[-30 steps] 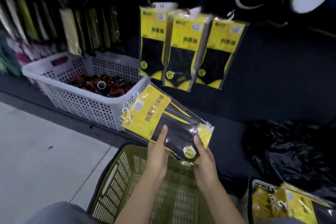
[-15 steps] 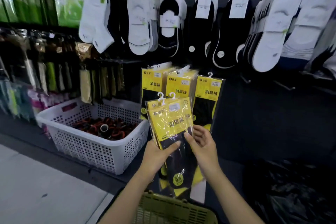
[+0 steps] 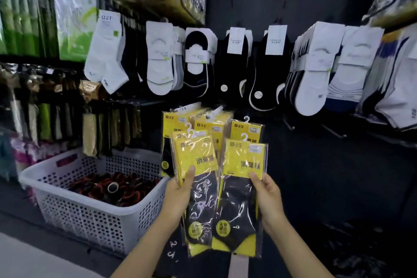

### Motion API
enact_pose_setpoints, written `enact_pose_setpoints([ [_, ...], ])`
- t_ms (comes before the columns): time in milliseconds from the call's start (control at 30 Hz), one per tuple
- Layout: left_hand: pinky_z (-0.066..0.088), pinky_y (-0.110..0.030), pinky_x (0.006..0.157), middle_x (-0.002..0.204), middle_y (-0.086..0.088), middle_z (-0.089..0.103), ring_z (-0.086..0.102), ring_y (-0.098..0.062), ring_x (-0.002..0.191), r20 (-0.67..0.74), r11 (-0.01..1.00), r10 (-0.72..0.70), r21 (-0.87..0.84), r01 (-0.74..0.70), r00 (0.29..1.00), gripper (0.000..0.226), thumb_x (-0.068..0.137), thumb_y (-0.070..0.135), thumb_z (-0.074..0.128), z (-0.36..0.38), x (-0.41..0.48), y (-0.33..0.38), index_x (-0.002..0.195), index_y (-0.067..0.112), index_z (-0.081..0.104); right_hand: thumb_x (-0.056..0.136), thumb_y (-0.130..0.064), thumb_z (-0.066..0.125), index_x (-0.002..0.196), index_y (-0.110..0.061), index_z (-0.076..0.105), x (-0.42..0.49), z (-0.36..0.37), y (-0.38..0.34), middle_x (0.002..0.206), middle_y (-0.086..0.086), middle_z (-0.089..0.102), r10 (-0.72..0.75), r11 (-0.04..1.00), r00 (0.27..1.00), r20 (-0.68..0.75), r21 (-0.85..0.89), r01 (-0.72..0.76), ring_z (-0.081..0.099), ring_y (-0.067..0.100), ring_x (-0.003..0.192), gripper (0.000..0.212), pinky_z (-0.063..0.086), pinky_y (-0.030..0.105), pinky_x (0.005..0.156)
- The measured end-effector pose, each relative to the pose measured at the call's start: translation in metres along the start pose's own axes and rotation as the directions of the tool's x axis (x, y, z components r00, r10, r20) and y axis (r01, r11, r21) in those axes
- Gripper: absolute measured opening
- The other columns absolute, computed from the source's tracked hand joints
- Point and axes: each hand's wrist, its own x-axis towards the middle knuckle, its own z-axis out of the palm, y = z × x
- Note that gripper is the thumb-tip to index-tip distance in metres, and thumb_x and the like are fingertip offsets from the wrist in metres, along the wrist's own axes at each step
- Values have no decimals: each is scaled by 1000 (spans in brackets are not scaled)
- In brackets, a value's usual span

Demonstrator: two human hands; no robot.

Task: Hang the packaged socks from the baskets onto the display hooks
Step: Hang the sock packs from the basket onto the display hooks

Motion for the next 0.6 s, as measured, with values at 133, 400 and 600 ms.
enact_pose_setpoints([
  [133,28,-11,39,40,11,30,29,-2,36,-37,996,90,19,-90,995,48,80,59,50,-13,20,11,55,19,37,95,-21,55,104,-15,66,30,-10,-12,104,2,71,-112,993,982,-153,-41,107,65,17,99,15,49,35,92],
  [400,23,-19,40,39,10,20,20,-5,34,-127,991,118,72,-110,985,59,88,49,54,-22,48,8,45,24,21,94,-19,57,95,-8,64,101,8,-15,86,3,65,-132,970,980,-152,-223,96,58,14,76,13,44,22,63],
  [600,23,-15,37,38,11,21,21,-3,33,-93,997,81,25,-79,992,59,90,45,54,-17,51,2,41,25,28,89,-34,65,102,-5,66,128,0,11,103,9,66,96,961,954,-283,-225,-164,61,24,98,31,50,38,88],
])
